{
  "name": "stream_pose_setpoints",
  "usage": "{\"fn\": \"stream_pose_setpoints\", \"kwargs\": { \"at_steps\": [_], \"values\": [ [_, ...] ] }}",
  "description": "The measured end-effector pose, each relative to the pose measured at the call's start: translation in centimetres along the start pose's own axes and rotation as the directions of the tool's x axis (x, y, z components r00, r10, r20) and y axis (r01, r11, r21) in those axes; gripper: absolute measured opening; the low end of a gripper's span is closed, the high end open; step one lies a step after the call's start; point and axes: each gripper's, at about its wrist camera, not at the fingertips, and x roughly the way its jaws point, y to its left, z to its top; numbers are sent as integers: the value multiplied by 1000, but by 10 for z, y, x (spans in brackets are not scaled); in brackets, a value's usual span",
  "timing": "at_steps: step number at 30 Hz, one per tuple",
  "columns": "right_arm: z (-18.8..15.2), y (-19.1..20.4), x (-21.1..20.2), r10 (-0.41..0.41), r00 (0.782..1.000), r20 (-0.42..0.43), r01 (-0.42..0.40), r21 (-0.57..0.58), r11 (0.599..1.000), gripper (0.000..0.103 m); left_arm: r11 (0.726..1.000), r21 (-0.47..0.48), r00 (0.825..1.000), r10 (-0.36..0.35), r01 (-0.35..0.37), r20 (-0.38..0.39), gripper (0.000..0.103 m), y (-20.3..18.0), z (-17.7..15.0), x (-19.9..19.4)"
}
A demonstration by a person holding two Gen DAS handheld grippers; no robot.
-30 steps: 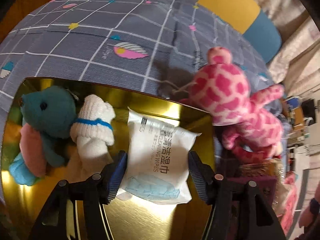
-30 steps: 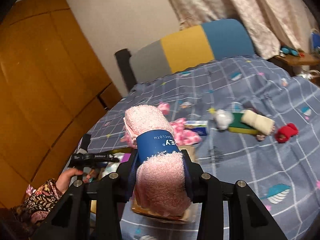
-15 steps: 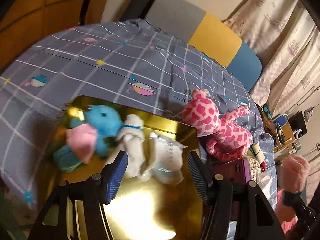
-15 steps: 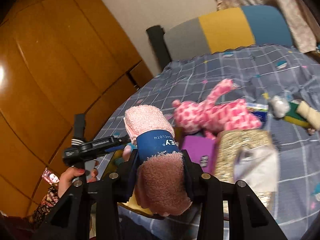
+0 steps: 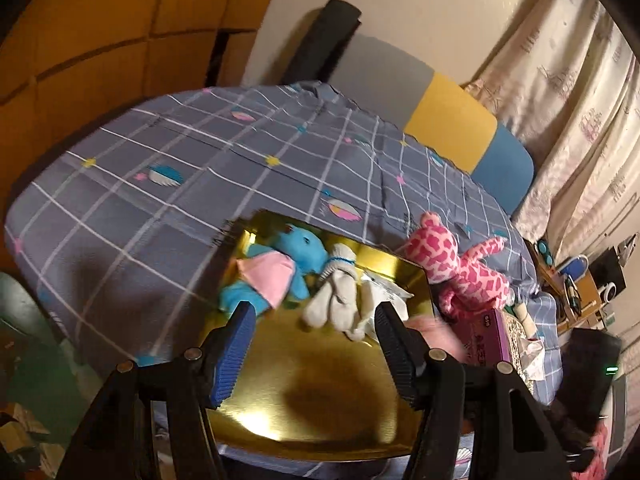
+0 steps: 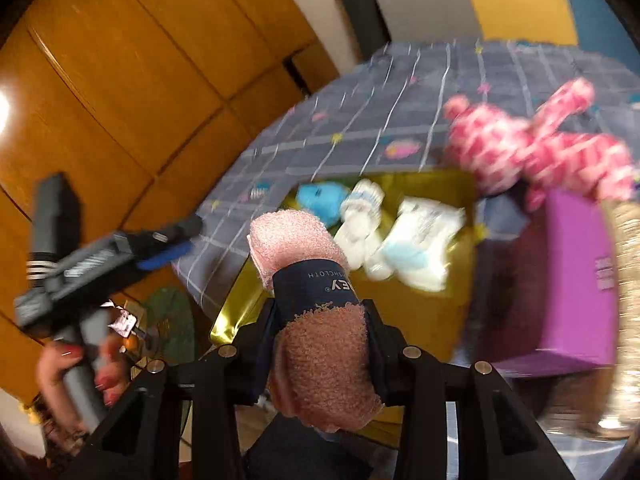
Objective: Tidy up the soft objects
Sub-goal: 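Lower the pink towel roll into the gold tray and open the right gripper, then move the right gripper from the tray to the red sock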
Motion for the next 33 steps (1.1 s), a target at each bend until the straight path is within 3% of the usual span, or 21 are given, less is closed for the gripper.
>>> {"fn": "stream_pose_setpoints", "kwargs": {
  "at_steps": [7,13,19,20,24,33],
  "values": [
    [-8,25,78,16,992,-126,-10,44,999,41,1000,-7,999,19,-18,46,63,19,-1,-29],
    [-13,42,123,-19,984,-177,33,73,997,41,999,-31,998,17,-16,55,63,30,-3,-42],
    [-17,37,159,-57,976,-210,102,209,973,44,999,-34,998,5,-3,55,63,29,-4,-46],
    [-18,37,164,-54,975,-217,106,233,967,49,1000,-31,998,5,-4,57,63,28,-4,-46],
    [-22,43,172,61,975,-213,4,294,956,65,1000,-25,999,0,2,53,63,27,-5,-46],
    [-17,51,139,32,987,-159,0,198,980,66,998,-50,999,-31,33,41,63,22,-6,-38]
  ]
}}
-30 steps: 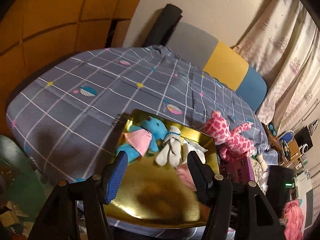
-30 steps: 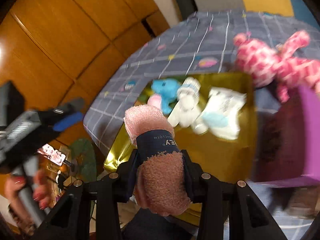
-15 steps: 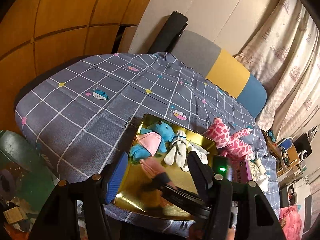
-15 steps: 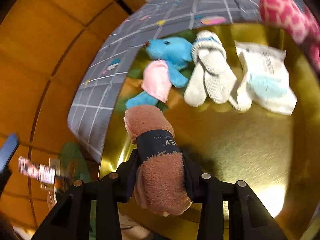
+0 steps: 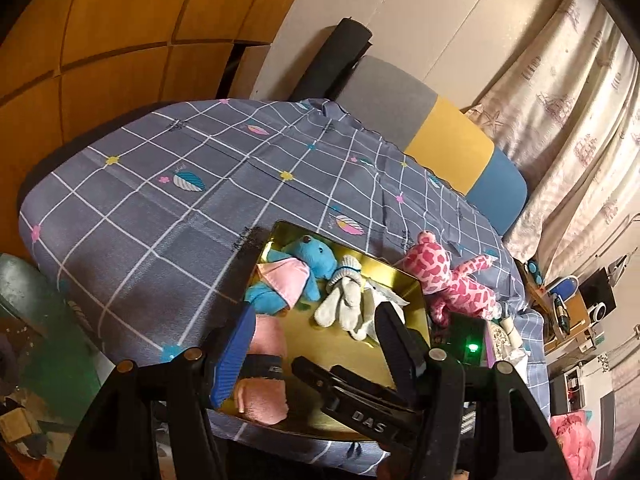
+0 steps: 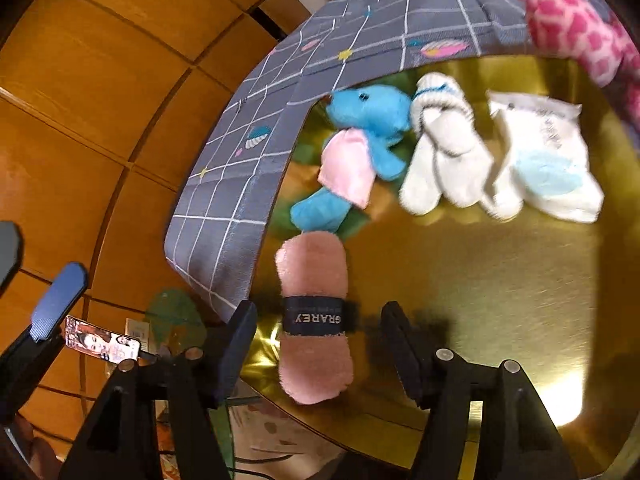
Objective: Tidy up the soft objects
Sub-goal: 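Move the right gripper from the tray to the red sock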
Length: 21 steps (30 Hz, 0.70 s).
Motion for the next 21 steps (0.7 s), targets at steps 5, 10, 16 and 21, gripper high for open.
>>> {"fn": "stream_pose_setpoints", "kwargs": {
  "at_steps": [5,10,16,21],
  "values": [
    [4,0,-34,-52,996,70,58,-85,995,66,1000,14,1000,-4,4,-7,63,-10,0,9],
    [9,-3,-90,-180,953,243,221,-155,963,81,999,42,998,-18,21,-57,63,-31,-6,29],
    [7,-17,-162,-209,895,395,302,-191,934,92,990,119,992,-59,72,-114,63,-72,-21,48],
    [7,-46,-223,-241,842,483,340,-128,932,94,978,154,979,-116,143,-170,63,-108,-36,65]
  ]
}}
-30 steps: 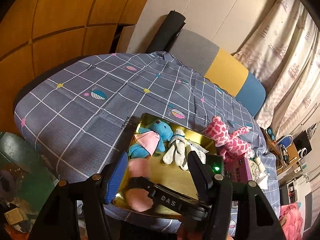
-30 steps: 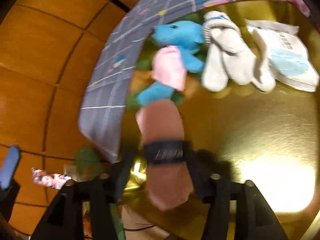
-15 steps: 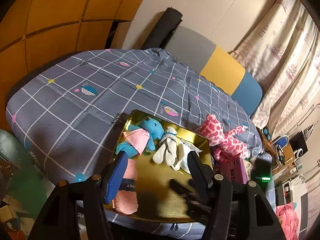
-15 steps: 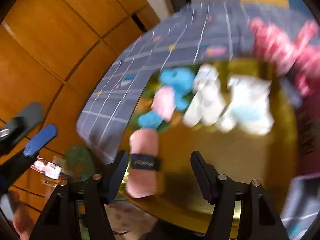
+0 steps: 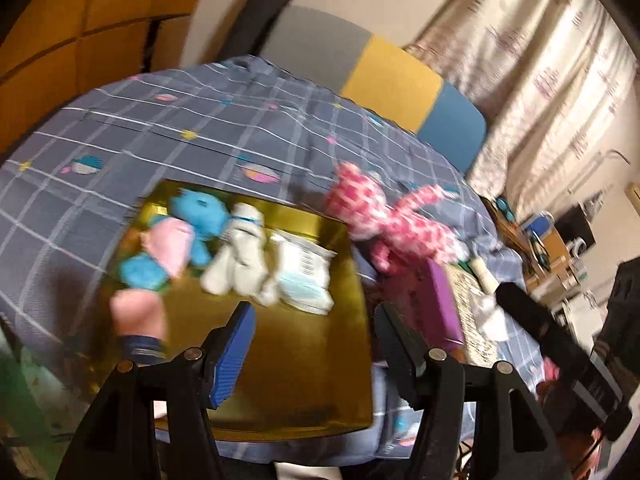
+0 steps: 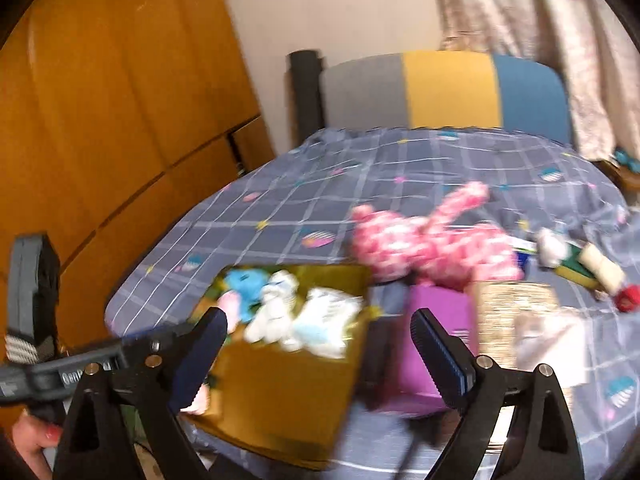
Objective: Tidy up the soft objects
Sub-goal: 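Move the right gripper from the tray to the red sock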
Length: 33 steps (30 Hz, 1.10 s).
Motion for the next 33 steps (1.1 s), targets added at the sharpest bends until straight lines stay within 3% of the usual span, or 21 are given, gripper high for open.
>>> {"fn": "stream_pose_setpoints", "kwargs": {
  "at_steps": [7,11,20,29,33],
  "values": [
    [-2,-84,-32,-103,994,31,98,129,987,94,992,90,994,-84,90,-75,63,-55,-16,28],
    [-8,-138,-48,-226,974,20,220,161,962,94,978,154,986,-123,140,-111,63,-88,-23,40],
    [-46,-265,-60,-365,922,-126,386,305,871,94,948,251,971,-150,194,-183,63,-153,-34,68],
    [-94,-361,-53,-372,881,-292,469,436,768,94,914,322,957,-179,247,-226,63,-207,-39,84],
    [-86,-400,-51,-402,871,-284,491,442,751,92,903,342,956,-191,261,-224,63,-227,-39,87]
  ]
}}
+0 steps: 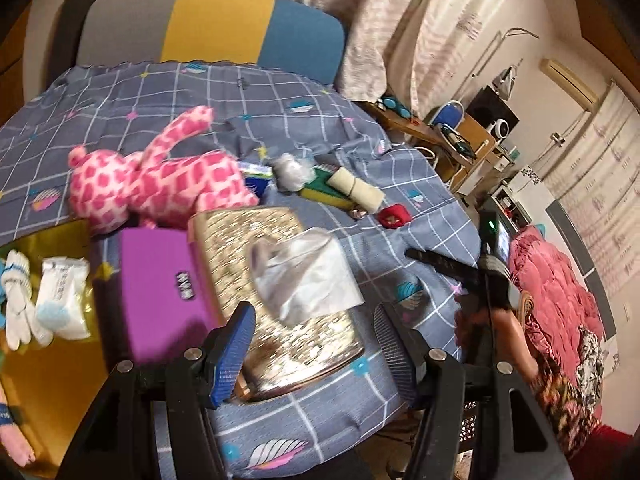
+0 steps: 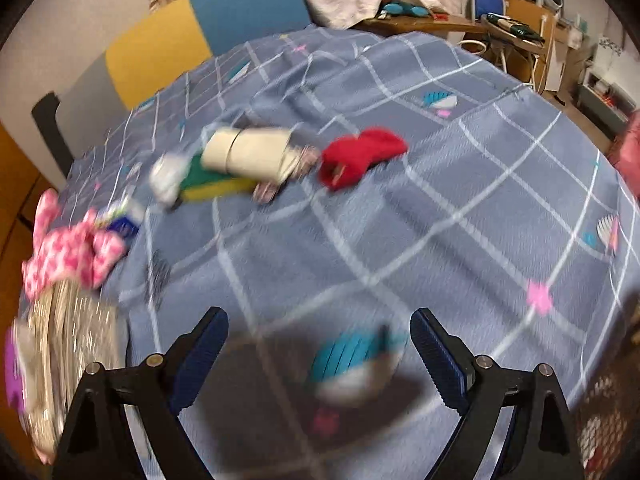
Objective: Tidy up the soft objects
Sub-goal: 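Move the right gripper from the tray to the red sock, then close the right gripper on the red sock and lift it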
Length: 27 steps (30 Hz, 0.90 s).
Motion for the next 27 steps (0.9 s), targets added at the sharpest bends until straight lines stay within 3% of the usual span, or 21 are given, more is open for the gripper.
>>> {"fn": "stream_pose_setpoints", "kwargs": {
  "at_steps": [8,11,18,21,24,25,27],
  "values": [
    [78,-23,37,-30,996,88,27,33,999,86,999,34,999,12,-10,-34,63,-25,15,22],
    [95,-27,57,-41,997,67,38,37,999,79,999,41,999,12,-11,-40,63,-32,18,26],
    [115,-31,95,-66,997,45,65,12,998,79,999,52,998,19,-16,-67,63,-42,22,36],
    [119,-30,109,-74,997,16,75,-15,997,72,998,59,997,20,-16,-71,63,-46,24,40],
    [119,-29,115,-80,997,2,79,-55,995,56,997,71,997,17,-11,-78,63,-50,25,44],
    [119,-29,114,-75,997,4,75,-65,995,49,997,75,997,17,-11,-81,63,-53,25,45],
    [118,-32,110,-31,1000,0,31,-57,998,45,997,76,996,11,-5,-84,63,-55,28,48]
  ]
}}
